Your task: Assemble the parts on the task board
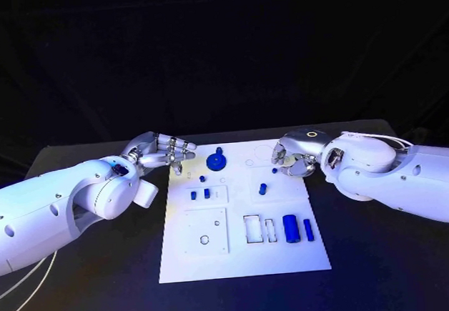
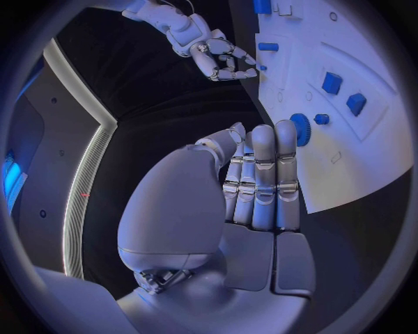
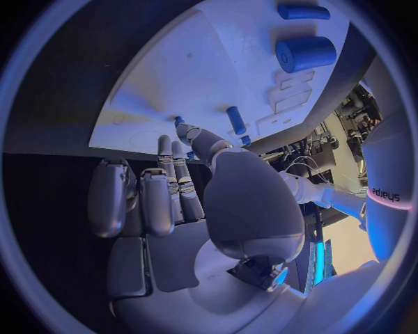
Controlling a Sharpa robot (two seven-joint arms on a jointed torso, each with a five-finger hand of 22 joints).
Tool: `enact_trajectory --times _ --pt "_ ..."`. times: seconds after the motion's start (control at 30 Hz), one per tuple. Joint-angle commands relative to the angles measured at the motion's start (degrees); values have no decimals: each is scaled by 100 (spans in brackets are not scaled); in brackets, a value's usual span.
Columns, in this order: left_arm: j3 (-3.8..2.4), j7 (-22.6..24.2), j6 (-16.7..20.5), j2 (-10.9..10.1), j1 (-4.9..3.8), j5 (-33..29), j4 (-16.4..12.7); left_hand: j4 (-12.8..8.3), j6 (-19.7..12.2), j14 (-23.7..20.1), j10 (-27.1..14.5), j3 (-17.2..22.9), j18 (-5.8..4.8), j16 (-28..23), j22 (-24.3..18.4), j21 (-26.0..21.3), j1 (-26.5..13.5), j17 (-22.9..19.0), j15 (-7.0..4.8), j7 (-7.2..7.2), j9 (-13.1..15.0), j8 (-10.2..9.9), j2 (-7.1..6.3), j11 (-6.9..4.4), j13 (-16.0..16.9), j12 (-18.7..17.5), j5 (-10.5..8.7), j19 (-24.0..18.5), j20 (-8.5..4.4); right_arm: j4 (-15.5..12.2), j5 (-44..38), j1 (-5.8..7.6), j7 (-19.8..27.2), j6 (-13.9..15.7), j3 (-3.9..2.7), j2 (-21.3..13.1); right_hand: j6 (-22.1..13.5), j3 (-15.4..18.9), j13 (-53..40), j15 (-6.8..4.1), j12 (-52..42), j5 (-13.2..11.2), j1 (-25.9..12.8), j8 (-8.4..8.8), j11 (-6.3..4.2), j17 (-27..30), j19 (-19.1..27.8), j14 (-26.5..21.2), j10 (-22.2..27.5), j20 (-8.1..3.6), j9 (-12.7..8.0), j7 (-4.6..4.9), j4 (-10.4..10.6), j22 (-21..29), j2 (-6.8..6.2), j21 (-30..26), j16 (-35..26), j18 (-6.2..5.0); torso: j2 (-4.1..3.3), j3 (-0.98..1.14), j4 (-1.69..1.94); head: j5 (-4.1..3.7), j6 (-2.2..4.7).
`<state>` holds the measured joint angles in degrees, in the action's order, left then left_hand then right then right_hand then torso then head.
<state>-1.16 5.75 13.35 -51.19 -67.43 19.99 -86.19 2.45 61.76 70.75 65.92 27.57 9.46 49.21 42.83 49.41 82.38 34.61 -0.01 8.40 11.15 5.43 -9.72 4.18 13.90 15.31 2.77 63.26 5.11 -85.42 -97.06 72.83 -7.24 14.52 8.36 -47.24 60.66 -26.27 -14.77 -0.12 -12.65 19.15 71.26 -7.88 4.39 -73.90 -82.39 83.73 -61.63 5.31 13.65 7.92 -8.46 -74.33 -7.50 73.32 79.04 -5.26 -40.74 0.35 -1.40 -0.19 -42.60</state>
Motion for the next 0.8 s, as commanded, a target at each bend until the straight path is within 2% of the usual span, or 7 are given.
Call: enact_trajectory --times 0.03,0.4,0.67,0.8 --pt "-5 329 76 -18 2 -479 -76 -2 10 -25 34 -42 92 -37 -10 -24 -40 -6 -8 17 -7 16 -2 8 9 23 18 -30 -4 15 -510 -44 -206 -186 -1 49 37 -36 39 18 40 29 5 43 19 -63 -59 287 -27 -8 -14 0 7 -53 -62 64 64 113 -6 2 -11 14 -13" --pt "-6 378 82 -88 2 -496 -163 -6 -9 -20 14 -69 93 -47 -42 -62 -53 -16 -2 27 -15 7 -2 17 11 20 18 -23 -1 100 -589 -108 -262 -156 -1 179 61 -65 110 24 63 39 -12 77 27 -130 -96 315 -44 -7 -29 12 36 -125 -71 138 112 130 -9 7 -1 19 -37" --pt "-6 367 67 -102 1 -497 -174 -9 -32 -16 -8 -94 92 -55 -64 -90 -62 -25 6 40 -23 -2 1 28 12 16 18 -10 4 167 -550 -123 -250 -174 -2 254 121 -144 177 11 59 -8 20 95 15 -147 -119 324 -111 -12 -36 1 57 -175 -32 187 126 140 -3 6 -19 50 -55" --pt "-6 354 53 -105 1 -498 -178 -11 -49 -16 -25 -107 96 -60 -98 -125 -67 -30 11 50 -29 -10 4 36 12 12 18 -14 7 244 -532 -145 -246 -188 -2 294 149 -177 200 4 56 -26 32 99 7 -150 -122 325 -140 -13 -37 -3 64 -185 -17 195 129 141 -3 5 -15 45 -61"
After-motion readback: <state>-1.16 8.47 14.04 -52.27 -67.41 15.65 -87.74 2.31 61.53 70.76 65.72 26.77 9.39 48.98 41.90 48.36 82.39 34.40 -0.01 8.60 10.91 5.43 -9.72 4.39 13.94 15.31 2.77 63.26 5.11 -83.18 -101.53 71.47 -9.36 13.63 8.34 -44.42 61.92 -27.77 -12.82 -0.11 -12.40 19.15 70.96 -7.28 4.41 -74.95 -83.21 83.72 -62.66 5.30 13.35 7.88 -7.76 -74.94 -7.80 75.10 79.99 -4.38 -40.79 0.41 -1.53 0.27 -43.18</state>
